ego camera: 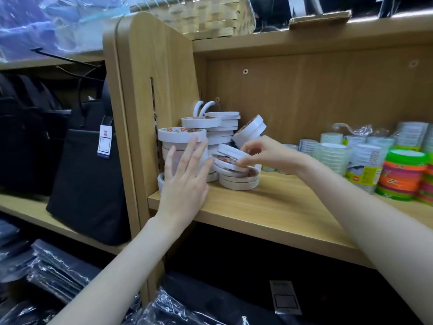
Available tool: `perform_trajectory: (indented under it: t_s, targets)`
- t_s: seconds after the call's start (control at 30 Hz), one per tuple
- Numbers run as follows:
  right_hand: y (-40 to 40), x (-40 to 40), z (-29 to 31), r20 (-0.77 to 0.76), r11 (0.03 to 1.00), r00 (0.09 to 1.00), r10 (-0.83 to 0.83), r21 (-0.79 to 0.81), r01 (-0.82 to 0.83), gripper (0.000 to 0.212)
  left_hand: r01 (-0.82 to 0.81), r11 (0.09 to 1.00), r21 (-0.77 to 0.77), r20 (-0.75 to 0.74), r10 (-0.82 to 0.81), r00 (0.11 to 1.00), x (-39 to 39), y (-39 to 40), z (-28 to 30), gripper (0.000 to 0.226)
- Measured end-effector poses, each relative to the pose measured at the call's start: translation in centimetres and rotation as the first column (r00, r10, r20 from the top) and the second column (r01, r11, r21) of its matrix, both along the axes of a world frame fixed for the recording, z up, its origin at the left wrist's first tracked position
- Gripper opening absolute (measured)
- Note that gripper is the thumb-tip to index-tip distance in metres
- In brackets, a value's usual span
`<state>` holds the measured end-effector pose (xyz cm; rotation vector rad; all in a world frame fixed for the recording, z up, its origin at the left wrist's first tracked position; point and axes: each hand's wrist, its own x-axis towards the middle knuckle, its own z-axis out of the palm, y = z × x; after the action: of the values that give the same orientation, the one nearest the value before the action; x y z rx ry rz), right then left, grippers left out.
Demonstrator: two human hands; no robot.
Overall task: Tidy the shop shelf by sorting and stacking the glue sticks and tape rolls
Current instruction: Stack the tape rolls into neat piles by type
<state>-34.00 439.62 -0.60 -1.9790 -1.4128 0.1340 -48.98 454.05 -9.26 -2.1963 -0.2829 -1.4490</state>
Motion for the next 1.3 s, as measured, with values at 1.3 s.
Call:
perform_trajectory:
  t_s: [1.3]
  targets:
    - [-9.2, 0.7, -0.4, 0.435, 0.893, 0.897, -0.083, -0.366, 0.261, 0.022, -0.004, 0.921, -0.39, -0.671, -0.281, 0.687, 5.7, -2.3, 3.9, 0.009]
